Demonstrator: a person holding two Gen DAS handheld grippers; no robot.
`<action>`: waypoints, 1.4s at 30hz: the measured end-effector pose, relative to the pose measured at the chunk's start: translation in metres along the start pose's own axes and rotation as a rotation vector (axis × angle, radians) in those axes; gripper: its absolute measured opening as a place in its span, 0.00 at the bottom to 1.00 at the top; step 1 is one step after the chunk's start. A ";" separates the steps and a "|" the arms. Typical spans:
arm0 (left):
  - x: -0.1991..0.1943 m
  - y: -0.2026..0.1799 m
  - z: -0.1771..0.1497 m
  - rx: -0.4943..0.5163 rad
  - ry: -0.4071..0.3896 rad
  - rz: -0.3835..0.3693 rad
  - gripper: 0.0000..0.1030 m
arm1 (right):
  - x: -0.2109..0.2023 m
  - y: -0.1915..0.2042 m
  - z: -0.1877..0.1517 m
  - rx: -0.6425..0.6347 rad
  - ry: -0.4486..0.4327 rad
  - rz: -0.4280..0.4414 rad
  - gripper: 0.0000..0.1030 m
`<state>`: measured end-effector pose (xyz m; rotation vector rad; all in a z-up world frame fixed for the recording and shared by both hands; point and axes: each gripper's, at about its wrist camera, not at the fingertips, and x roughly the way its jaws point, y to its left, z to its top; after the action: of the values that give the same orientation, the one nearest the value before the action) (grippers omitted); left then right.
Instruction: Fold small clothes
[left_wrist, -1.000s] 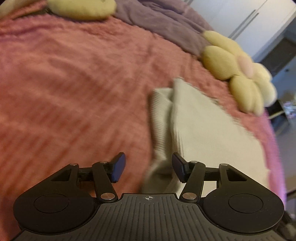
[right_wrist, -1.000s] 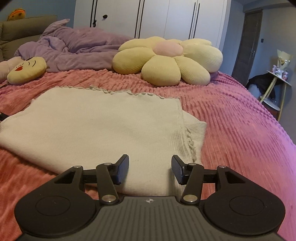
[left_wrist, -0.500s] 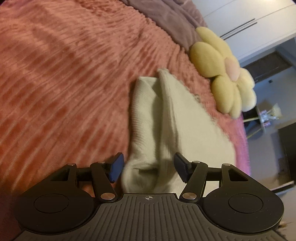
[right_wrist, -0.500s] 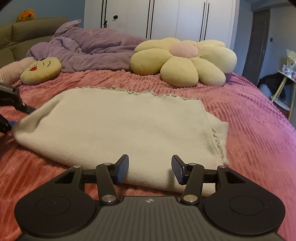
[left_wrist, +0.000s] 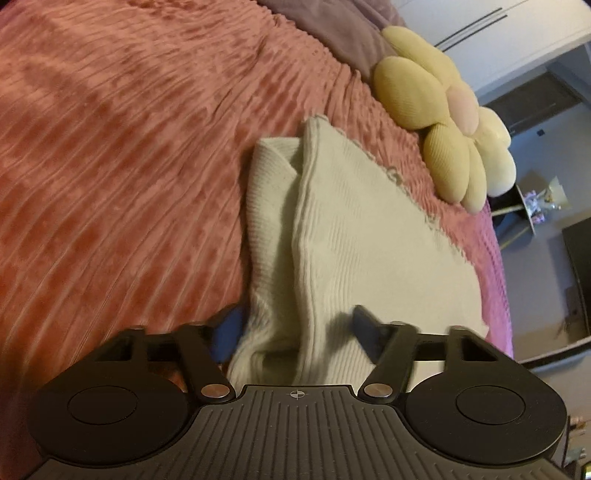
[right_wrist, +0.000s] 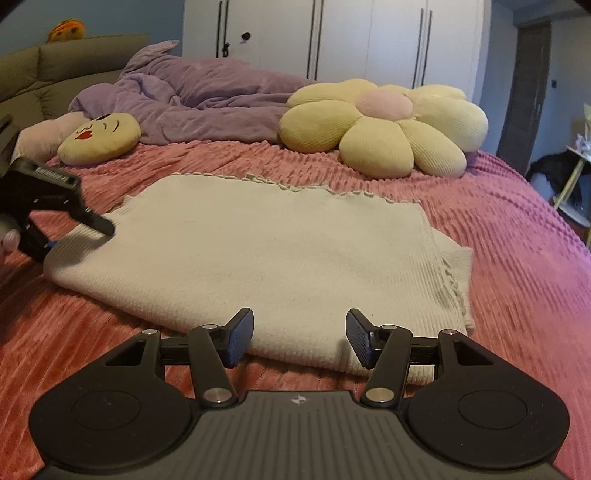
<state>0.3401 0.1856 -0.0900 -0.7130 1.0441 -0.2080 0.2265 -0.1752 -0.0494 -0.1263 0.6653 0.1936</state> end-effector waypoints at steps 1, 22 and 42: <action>0.000 -0.002 0.001 0.007 -0.009 0.007 0.42 | 0.000 0.001 0.001 -0.013 0.001 -0.001 0.50; -0.016 -0.033 0.011 0.108 -0.069 0.085 0.18 | 0.047 0.034 0.011 -0.026 0.112 0.079 0.19; 0.033 -0.247 -0.093 0.489 0.003 -0.091 0.65 | -0.040 -0.104 -0.033 0.311 -0.005 -0.072 0.21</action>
<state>0.3198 -0.0584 0.0134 -0.3158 0.9148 -0.5234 0.1985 -0.2880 -0.0443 0.1482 0.6775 0.0199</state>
